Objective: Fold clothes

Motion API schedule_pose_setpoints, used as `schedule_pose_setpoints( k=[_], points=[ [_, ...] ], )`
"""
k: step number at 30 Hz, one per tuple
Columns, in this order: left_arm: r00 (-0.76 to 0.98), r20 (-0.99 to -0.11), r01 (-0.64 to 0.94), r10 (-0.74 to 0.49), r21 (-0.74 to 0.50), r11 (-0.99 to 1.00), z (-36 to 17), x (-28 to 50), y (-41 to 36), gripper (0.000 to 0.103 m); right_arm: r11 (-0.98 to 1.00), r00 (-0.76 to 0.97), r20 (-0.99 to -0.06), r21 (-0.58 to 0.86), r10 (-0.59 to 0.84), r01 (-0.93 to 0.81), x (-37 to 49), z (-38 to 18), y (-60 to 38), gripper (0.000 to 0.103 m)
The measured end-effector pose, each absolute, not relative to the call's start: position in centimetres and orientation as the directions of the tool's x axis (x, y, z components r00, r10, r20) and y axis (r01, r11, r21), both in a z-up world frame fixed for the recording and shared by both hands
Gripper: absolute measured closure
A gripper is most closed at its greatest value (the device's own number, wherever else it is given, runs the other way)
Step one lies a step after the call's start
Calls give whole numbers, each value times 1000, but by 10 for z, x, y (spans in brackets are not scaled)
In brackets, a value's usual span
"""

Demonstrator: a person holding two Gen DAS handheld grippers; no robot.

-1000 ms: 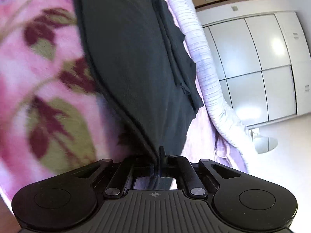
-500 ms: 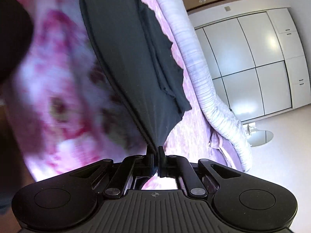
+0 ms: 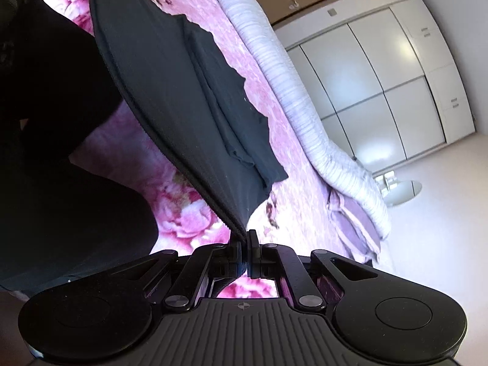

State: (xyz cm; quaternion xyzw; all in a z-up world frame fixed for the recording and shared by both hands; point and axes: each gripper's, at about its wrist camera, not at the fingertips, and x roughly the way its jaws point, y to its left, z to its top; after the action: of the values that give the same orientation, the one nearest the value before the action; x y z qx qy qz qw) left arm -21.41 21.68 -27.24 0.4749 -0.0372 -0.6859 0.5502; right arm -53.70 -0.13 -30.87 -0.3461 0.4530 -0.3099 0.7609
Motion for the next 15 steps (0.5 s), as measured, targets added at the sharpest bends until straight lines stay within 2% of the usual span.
schedule_pose_setpoints(
  k=[4, 7, 12, 15],
  points=[
    [52, -567, 731, -822, 582, -356, -252, -196, 202, 100, 540, 392, -466, -836, -793, 98, -526, -302, -4, 102],
    [46, -533, 741, -845, 585, -329, -229, -172, 174, 100, 478, 409, -422, -877, -809, 42, -510, -284, -22, 102],
    [47, -497, 788, -867, 552, -273, -191, -115, 98, 100, 395, 466, -359, -918, -809, -22, -456, -247, -103, 102],
    [46, -516, 828, -855, 499, -257, -177, -74, 38, 100, 384, 487, -358, -922, -797, -49, -418, -234, -162, 102]
  ],
)
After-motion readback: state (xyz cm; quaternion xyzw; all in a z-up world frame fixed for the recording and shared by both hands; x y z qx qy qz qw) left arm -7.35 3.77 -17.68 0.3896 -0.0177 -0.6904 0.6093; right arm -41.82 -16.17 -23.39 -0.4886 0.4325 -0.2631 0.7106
